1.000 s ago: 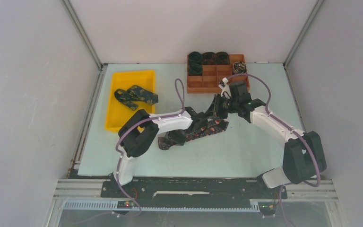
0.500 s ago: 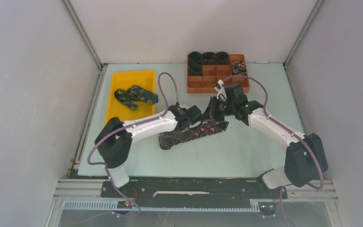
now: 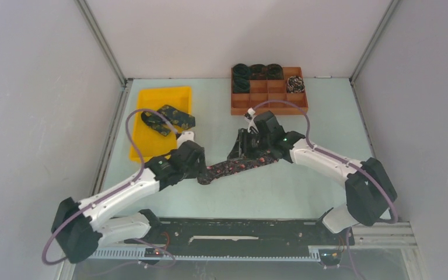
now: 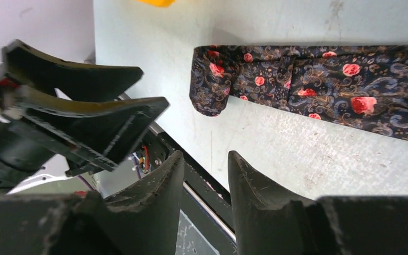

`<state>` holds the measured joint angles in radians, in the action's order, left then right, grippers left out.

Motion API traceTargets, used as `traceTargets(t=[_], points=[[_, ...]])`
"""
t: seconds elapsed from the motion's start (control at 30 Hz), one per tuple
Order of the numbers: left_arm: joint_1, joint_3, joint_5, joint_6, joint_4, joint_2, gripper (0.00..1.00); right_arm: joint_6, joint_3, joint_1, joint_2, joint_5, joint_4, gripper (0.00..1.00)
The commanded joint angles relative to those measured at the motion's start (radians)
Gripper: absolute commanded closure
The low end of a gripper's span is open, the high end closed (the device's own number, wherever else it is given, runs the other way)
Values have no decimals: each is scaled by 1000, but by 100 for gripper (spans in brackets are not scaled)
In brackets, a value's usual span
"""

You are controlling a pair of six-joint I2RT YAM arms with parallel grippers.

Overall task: Roll the ties
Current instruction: Roll the tie at the center of the board.

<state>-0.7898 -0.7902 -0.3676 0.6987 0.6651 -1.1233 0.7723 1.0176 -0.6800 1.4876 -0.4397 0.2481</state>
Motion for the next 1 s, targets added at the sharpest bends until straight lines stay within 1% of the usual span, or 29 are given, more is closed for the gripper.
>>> traceTargets(t=[0.0,0.1,0.2,0.3,0.4,0.5,0.67,0.97], points=[[68,145,65,-18,-207,145,28,37,48,-65,91,63,-44,60],[136,247,148,-1,-290,223,28,52,91,-103,158,73,-48,60],[200,311,256,-3,-323,284,27,70,126,-134,224,60,-64,60],[231,364,278,-5,-343,342,27,76,171,-163,288,59,-57,60],[246,396,276,-6,-345,381,23,84,209,-182,341,53,-55,61],[258,413,286,-11,-347,389,23,89,244,-195,395,51,-46,62],[268,426,301,-22,-357,365,24,77,297,-196,461,42,-4,66],[278,459,360,-16,-457,312,25,61,316,-180,510,19,9,71]])
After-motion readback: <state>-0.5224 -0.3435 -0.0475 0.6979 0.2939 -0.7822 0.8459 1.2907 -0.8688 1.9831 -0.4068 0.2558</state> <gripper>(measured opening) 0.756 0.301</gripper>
